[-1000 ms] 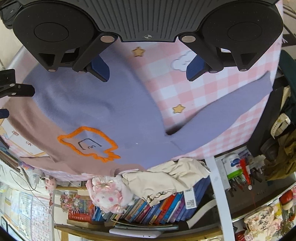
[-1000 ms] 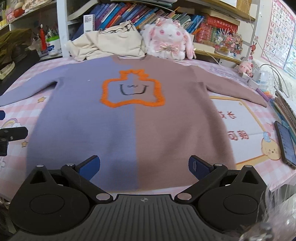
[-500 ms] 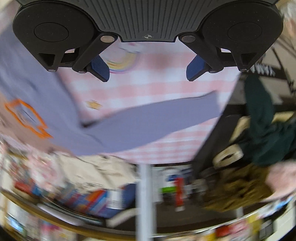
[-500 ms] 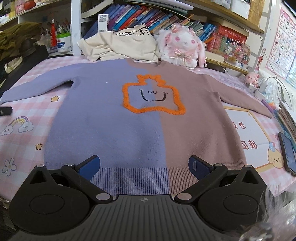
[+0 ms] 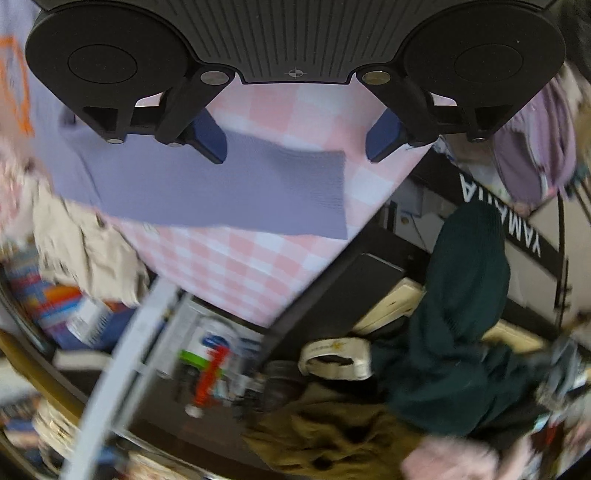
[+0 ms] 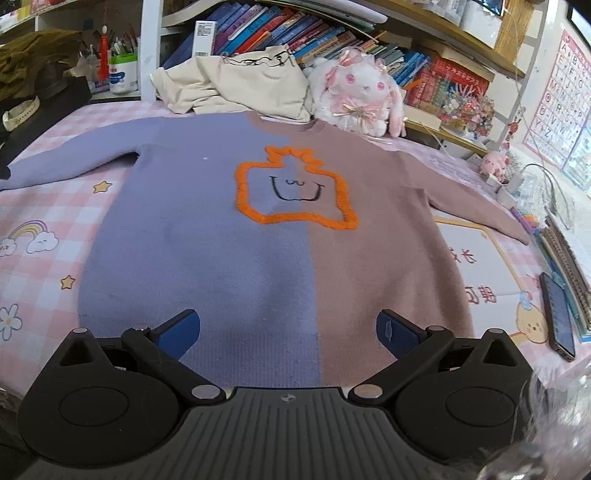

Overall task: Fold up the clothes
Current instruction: 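Move the left tool to the lavender sleeve cuff and close on it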

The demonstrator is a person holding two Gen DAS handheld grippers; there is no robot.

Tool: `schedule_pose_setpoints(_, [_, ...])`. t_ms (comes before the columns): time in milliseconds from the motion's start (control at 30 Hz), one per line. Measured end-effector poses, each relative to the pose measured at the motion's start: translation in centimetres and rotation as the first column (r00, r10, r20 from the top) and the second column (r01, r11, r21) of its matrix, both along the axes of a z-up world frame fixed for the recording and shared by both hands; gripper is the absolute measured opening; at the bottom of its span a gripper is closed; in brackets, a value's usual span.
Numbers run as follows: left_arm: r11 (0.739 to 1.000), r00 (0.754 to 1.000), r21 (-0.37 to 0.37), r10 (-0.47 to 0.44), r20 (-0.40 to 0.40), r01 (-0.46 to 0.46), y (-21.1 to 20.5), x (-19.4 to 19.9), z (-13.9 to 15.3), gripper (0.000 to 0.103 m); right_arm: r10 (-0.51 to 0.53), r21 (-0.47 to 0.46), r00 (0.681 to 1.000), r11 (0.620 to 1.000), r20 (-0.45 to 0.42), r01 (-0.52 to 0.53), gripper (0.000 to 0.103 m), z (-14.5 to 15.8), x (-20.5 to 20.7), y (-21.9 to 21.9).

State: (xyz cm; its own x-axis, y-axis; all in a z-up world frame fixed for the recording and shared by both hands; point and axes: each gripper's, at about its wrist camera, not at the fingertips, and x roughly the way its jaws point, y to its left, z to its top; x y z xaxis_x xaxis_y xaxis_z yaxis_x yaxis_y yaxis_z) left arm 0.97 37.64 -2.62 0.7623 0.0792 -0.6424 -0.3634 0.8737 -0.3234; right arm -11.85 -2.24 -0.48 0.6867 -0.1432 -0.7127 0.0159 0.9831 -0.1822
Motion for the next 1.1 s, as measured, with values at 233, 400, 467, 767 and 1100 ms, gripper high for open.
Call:
schedule_pose_setpoints(233, [0.984, 0.997, -0.178, 0.04, 0.065, -0.028, 0.4, 1.4, -0.4, 0.079, -0.061, -0.003, 0.998, 0.998, -0.008, 0.061, 0.103, 0.0, -0.1, -1.3])
schedule_pose_setpoints(400, [0.944, 0.996, -0.33, 0.005, 0.092, 0.026, -1.4, 1.9, -0.8, 0.079, -0.068, 0.001, 0.998, 0.998, -0.014, 0.068, 0.103, -0.1, 0.3, -1.3])
schedule_pose_setpoints(467, [0.936, 0.995, -0.349, -0.011, 0.099, 0.046, -2.1, 2.0, -0.9, 0.079, -0.059, 0.001, 0.998, 0.998, -0.015, 0.059, 0.103, -0.1, 0.5, -1.2])
schedule_pose_setpoints(767, [0.915, 0.991, -0.399, 0.094, 0.092, -0.05, 0.6, 2.0, -1.3, 0.06, -0.058, 0.006, 0.998, 0.998, -0.015, 0.058, 0.103, -0.2, 0.7, -1.2])
schedule_pose_setpoints(1100, [0.827, 0.971, -0.537, 0.234, 0.057, -0.168, 3.5, 1.9, -2.6, 0.032, -0.097, 0.011, 0.995, 0.995, -0.008, 0.097, 0.103, 0.0, 0.6, -1.9])
